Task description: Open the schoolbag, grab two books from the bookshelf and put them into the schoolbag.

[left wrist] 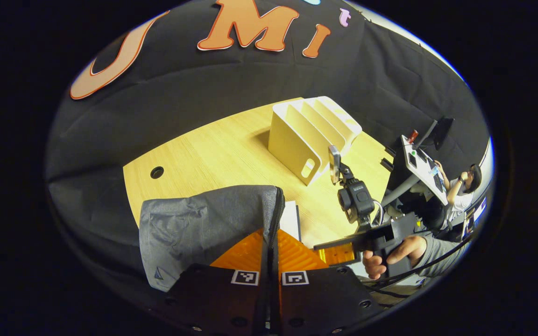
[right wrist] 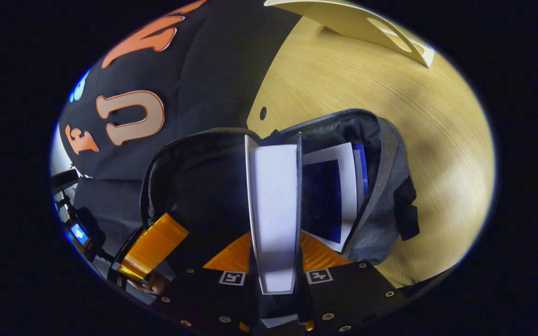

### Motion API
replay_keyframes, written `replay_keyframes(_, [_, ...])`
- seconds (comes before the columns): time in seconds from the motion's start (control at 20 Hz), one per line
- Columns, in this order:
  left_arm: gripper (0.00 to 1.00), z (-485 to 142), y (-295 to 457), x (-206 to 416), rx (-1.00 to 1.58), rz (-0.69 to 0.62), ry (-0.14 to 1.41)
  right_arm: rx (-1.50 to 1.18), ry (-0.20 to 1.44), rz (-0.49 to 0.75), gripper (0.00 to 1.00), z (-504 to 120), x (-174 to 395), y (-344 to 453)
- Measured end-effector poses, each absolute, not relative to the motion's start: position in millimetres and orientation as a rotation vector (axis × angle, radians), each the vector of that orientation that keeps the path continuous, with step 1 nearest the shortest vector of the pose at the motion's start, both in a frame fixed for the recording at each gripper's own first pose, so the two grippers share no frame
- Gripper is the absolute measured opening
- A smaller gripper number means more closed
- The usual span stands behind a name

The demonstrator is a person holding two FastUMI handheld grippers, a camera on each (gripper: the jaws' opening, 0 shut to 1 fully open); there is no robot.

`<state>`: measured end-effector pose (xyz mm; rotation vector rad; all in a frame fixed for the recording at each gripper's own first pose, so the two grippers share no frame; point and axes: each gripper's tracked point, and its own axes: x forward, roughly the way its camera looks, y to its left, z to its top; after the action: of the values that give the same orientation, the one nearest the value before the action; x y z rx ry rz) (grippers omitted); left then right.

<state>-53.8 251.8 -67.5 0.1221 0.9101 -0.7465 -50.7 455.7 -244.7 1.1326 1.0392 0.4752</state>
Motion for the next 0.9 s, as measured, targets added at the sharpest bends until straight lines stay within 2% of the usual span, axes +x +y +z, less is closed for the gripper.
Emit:
replay_keyframes(0.2, [0.04, -73.3, 245.2, -60.8, 0.149, -0.761, 0.918, 1.146, 1.045, 0.482, 0.31, -249.2, -41.9, 456.2])
replay_keyframes(0.35, [0.04, -75.2, 228.2, -62.5, 0.180, -0.792, 0.916, 1.129, 1.095, 0.543, 0.32, -253.9, -51.9, 468.2])
replay_keyframes(0.5, [0.04, -88.3, 226.0, -56.5, 0.200, -0.779, 0.935, 1.174, 1.093, 0.503, 0.32, -259.9, -42.4, 460.5])
replay_keyframes(0.7, [0.07, -97.7, 229.1, -61.3, 0.176, -0.771, 0.987, 1.028, 1.156, 0.393, 0.51, -281.0, -43.4, 451.3])
replay_keyframes(0.8, [0.22, -101.0, 231.5, -55.8, 0.179, -0.757, 0.978, 0.917, 1.164, 0.345, 0.62, -285.7, -45.0, 432.0])
replay_keyframes(0.85, [0.32, -100.3, 229.8, -56.1, 0.162, -0.757, 0.988, 0.884, 1.160, 0.332, 0.60, -283.2, -44.3, 422.9])
replay_keyframes(0.9, [0.35, -97.3, 228.2, -59.1, 0.140, -0.765, 0.997, 0.864, 1.147, 0.320, 0.77, -279.1, -43.3, 413.3])
